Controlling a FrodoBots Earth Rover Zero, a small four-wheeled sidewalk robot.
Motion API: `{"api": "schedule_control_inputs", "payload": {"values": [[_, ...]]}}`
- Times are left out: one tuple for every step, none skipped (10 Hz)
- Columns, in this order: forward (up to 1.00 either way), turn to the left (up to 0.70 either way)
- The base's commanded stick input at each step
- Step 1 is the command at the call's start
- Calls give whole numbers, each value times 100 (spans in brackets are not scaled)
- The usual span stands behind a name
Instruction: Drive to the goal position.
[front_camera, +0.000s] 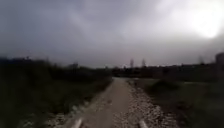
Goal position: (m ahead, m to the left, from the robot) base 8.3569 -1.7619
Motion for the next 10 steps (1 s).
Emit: {"api": "schedule_control_inputs", "payload": {"values": [[70, 0], [70, 0], [70, 0], [70, 0], [70, 0], [70, -10], [70, -27], [70, -35], [70, -32], [70, -13]]}}
